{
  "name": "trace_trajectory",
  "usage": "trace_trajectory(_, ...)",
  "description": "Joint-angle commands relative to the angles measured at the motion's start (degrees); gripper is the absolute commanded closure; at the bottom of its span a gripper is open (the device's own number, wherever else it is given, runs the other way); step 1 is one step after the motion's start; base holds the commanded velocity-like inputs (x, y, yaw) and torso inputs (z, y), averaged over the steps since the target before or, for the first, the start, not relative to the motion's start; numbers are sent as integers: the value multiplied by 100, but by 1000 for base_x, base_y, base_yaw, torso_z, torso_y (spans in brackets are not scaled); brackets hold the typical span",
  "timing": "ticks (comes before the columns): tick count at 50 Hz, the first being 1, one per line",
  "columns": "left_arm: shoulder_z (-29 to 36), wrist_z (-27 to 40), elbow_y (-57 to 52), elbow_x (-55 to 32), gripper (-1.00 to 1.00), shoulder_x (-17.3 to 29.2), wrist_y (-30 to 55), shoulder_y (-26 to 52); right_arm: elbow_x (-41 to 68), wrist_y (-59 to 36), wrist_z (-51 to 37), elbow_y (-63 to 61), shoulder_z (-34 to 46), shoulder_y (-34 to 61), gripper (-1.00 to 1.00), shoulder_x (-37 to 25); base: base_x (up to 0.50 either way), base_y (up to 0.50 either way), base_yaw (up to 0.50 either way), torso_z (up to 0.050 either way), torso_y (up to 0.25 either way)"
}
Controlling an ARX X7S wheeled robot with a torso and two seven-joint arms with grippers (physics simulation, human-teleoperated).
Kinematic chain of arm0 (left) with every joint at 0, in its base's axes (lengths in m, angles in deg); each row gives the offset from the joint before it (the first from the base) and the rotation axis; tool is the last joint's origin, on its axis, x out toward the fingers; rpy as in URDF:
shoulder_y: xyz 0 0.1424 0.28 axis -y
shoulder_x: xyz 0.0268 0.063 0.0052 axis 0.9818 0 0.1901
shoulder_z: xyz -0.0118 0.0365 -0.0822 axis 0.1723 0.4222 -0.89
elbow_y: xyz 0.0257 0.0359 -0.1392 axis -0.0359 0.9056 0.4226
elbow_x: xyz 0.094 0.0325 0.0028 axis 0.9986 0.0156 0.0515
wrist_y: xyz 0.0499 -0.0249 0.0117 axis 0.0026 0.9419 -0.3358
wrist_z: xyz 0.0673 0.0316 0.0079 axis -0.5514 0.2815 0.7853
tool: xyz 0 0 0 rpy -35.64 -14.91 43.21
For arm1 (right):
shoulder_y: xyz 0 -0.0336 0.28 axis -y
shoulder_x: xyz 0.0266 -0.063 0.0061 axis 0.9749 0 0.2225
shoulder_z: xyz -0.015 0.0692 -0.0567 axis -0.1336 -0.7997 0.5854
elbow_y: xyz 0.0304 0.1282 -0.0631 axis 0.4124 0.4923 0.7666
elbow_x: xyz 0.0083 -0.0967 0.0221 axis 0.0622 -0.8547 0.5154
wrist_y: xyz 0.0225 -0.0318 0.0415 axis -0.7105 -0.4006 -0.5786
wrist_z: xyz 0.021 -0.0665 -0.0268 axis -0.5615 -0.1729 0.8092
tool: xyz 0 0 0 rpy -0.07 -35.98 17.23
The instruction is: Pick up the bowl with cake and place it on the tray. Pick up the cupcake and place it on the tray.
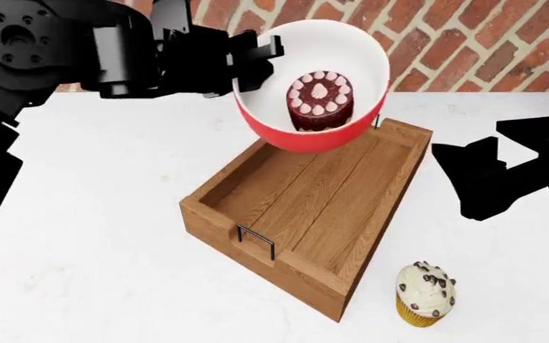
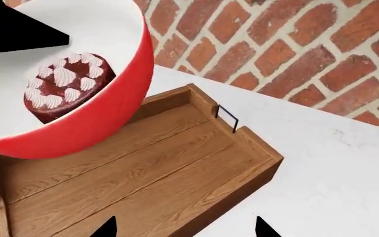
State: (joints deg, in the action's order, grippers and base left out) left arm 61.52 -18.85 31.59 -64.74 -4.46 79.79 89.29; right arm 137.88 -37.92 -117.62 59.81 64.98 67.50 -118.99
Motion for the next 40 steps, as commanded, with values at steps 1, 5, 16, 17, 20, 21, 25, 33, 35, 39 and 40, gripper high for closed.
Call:
trace_trajectory(1,91,-912,976,395,100,-687,-62,217,-15,45,48,-38,-31,-72,-100,-103,0,0,0,0,0)
trace_trajectory(5,167,-1126,1195,498,100,-846,-62,275,22,53,30,-56,-37,-62,-100,-143,0,0,0,0,0)
trace_trajectory(16,546,-2122,2368,946,100,-1587,-127,364,21,83,57,-94,-53,-110,-100,-223,0,0,0,0,1)
trace_trajectory(17,568,-2201,2453,969,100,-1638,-127,373,18,90,60,-99,-55,-122,-100,-232,0,0,0,0,0)
trace_trajectory(20,616,-2327,2548,1014,100,-1709,-114,369,-2,116,82,-113,-71,-164,-100,-269,0,0,0,0,0)
trace_trajectory(21,630,-2345,2559,1025,100,-1726,-108,360,1,125,79,-119,-72,-170,-100,-274,0,0,0,0,0)
trace_trajectory(25,731,-2565,2806,1124,100,-1887,-113,343,-20,142,96,-131,-69,-206,-100,-280,0,0,0,0,0)
trace_trajectory(33,965,-2798,3017,1088,100,-2041,-151,308,-97,229,187,-190,-117,-358,-100,-380,0,0,0,1,1)
trace_trajectory(35,1014,-2809,3014,1038,100,-2041,-155,317,-115,256,211,-199,-132,-395,-100,-404,0,0,0,0,0)
trace_trajectory(39,1134,-2863,2976,962,100,-2040,-174,268,-134,295,230,-208,-143,-446,-100,-428,0,0,0,0,0)
trace_trajectory(40,1164,-2883,2968,937,100,-2041,-179,261,-156,309,249,-210,-149,-470,-100,-436,0,0,0,0,0)
